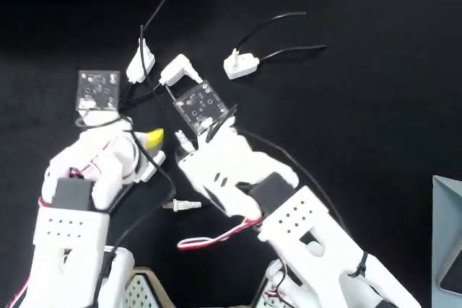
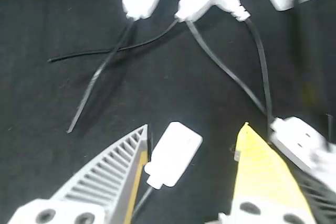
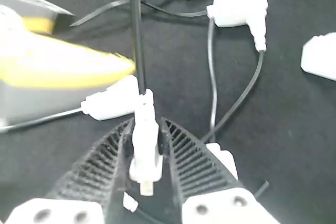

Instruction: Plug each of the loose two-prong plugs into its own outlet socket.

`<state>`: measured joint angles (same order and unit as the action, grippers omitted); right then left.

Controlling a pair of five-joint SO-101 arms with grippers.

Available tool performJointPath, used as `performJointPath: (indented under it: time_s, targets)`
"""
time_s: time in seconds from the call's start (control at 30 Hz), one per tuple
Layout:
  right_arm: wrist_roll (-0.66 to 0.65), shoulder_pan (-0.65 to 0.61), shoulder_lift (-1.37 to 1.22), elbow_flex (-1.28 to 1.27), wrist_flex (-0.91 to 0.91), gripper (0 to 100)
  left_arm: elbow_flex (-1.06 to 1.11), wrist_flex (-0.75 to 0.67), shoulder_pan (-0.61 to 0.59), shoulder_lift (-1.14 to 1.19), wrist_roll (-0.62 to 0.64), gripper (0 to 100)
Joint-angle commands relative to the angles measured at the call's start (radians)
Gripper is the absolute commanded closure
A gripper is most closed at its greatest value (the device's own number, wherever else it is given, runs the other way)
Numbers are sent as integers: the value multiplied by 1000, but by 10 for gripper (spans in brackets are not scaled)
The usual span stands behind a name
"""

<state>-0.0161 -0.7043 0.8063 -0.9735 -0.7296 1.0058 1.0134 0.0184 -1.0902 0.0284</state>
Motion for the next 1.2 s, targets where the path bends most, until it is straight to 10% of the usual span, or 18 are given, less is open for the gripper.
performJointPath:
  time_s: [0.0, 1.17]
  targets:
    - [0, -26, 16, -2, 46, 987, 15, 5, 82, -83, 6, 732]
    - [5, -112, 16, -45, 49, 987, 231, -103, 35, -431, -6, 731]
